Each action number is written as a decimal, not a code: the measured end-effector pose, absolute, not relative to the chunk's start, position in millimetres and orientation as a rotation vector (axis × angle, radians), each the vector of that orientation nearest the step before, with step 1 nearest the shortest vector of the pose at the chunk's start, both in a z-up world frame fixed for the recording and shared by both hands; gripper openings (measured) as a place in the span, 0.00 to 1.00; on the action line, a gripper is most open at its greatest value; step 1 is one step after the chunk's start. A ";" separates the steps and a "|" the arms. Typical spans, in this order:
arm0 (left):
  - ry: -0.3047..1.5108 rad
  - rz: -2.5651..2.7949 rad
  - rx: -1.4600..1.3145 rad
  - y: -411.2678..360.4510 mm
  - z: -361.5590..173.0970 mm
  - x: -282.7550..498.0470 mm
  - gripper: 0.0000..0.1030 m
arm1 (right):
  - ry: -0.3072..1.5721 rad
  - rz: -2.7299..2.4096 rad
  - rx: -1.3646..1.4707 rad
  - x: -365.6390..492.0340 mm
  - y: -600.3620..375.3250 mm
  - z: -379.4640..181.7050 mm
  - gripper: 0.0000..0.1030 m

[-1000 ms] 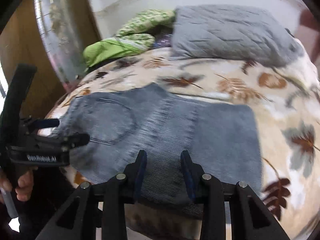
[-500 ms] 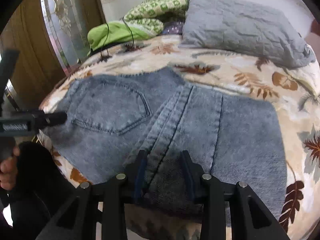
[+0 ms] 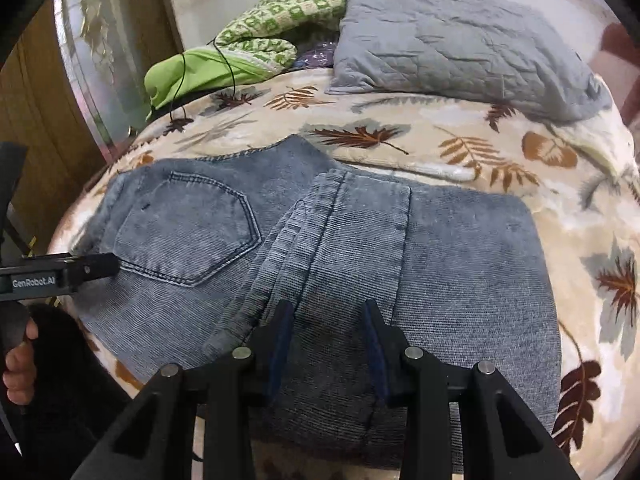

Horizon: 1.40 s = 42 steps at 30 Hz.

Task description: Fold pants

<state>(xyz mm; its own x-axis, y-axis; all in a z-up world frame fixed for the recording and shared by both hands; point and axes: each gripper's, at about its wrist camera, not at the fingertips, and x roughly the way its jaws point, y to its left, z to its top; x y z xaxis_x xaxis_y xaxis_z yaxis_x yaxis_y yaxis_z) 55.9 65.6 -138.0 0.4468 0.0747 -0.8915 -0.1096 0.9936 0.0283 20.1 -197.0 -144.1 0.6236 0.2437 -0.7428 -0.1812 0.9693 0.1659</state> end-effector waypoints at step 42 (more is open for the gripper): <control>1.088 0.356 -0.485 224.7 -116.8 46.4 1.00 | 0.810 0.499 0.203 46.4 -137.4 -123.2 0.38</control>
